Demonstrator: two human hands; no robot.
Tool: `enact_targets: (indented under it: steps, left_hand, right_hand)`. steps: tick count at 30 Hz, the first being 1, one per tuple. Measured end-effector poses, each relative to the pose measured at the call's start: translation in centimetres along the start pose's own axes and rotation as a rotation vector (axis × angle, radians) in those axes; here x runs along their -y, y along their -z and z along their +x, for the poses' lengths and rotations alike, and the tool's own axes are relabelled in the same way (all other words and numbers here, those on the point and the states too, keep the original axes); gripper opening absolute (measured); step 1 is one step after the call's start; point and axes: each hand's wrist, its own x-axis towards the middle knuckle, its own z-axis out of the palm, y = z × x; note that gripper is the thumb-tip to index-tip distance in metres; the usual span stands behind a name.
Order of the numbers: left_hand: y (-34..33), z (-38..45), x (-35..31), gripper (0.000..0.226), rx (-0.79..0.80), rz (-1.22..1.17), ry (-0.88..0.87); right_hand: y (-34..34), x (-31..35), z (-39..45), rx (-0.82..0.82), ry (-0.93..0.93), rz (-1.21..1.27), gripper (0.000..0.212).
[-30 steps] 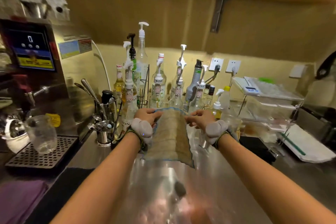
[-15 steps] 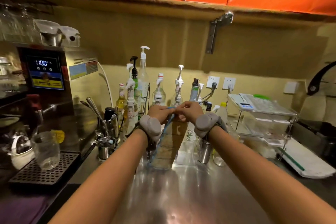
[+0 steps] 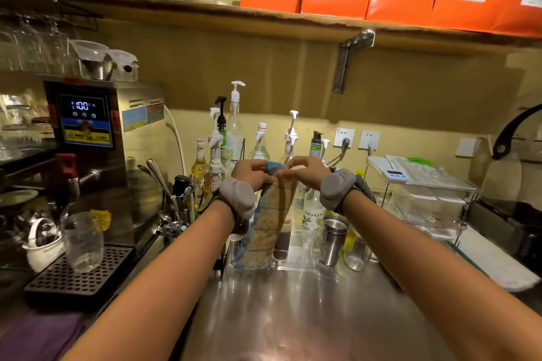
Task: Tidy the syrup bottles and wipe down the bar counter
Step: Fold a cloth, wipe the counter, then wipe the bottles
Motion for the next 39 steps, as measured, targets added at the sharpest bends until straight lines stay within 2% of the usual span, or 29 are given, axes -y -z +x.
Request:
enact_targets:
  steps: [3, 5, 9, 13, 19, 22, 23, 26, 28, 31, 37, 39]
  left_hand:
    - [0.5, -0.2, -0.3, 0.043, 0.047, -0.073, 0.058]
    - [0.4, -0.4, -0.4, 0.041, 0.113, -0.104, 0.129]
    - [-0.3, -0.9, 0.1, 0.038, 0.193, 0.055, 0.198]
    - [-1.2, -1.0, 1.4, 0.044, 0.250, 0.038, 0.263]
    - [-1.8, -0.9, 2.4, 0.046, 0.307, 0.118, 0.294]
    - [-1.7, -1.1, 2.8, 0.037, 0.356, 0.068, 0.319]
    - [-1.7, -1.2, 2.9, 0.037, 0.359, 0.065, 0.322]
    - [-1.4, -1.5, 3.2, 0.057, 0.333, 0.178, 0.318]
    - [-1.2, -1.6, 3.1, 0.053, 0.341, 0.209, 0.330]
    - [-0.9, -1.9, 3.0, 0.032, 0.349, 0.219, 0.366]
    - [0.1, -2.6, 3.2, 0.030, 0.258, 0.067, 0.401]
    - [0.3, -2.8, 3.4, 0.040, 0.201, 0.006, 0.391]
  right_hand:
    - [0.0, 0.3, -0.3, 0.064, 0.013, 0.108, 0.024]
    - [0.2, 0.6, -0.5, 0.092, 0.027, 0.117, 0.022]
    - [1.0, 0.8, -0.6, 0.092, 0.063, 0.192, 0.023]
    - [2.3, 1.0, -0.6, 0.043, 0.080, 0.246, 0.011]
    - [4.0, 0.4, 0.4, -0.192, 0.033, 0.293, 0.024]
    - [4.8, -0.6, 0.7, -0.308, 0.014, 0.271, 0.025]
    - [5.0, -1.1, 0.6, -0.343, 0.007, 0.278, 0.023]
    - [5.4, -2.4, 0.3, -0.422, -0.042, 0.277, 0.004]
    - [5.6, -3.4, 0.2, -0.439, -0.084, 0.268, 0.011]
    - [5.7, -4.6, -0.2, -0.459, -0.128, 0.271, 0.004]
    - [5.8, -6.6, -0.8, -0.483, -0.178, 0.246, 0.010]
    - [5.4, -6.9, -1.0, -0.470, -0.213, 0.244, 0.018]
